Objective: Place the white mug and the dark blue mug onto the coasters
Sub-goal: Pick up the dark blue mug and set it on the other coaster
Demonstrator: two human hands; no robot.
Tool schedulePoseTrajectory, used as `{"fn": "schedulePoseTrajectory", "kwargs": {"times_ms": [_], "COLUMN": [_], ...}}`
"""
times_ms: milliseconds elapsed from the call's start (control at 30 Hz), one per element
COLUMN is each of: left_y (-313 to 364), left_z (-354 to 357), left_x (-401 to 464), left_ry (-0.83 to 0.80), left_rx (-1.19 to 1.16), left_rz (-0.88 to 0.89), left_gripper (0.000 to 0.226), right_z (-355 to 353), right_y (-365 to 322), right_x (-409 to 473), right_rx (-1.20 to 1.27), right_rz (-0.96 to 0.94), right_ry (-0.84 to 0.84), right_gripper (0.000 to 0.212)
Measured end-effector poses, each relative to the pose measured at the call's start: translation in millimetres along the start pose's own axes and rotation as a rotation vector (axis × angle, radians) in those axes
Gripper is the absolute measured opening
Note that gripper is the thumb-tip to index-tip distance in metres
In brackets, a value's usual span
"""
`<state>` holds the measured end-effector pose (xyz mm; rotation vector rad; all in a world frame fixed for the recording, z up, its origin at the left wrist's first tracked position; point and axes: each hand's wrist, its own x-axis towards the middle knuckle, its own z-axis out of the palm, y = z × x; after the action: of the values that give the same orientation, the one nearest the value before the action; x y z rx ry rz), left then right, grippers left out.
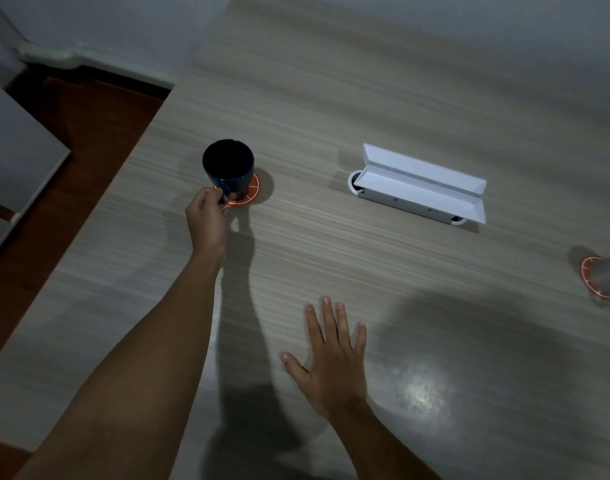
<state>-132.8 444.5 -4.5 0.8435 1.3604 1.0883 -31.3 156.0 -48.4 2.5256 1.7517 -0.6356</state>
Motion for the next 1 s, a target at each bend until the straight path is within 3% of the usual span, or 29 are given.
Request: {"fn": "schedulePoseTrajectory", "kwargs": {"times_ms": [1000], "left_y": [2.9], "left_z": [1.0], "left_x": [2.1], "left_ry": [-0.054], "left_rx": [-0.001], "left_rz": [0.03], "left_gripper": [0.031], "right_z": [-1.6], "right_y": [0.9], "right_x": [0.9], "right_rx": [-0.006], "right_rz": [0.009], "right_ry": [-0.028], "right_gripper": [0.09]}}
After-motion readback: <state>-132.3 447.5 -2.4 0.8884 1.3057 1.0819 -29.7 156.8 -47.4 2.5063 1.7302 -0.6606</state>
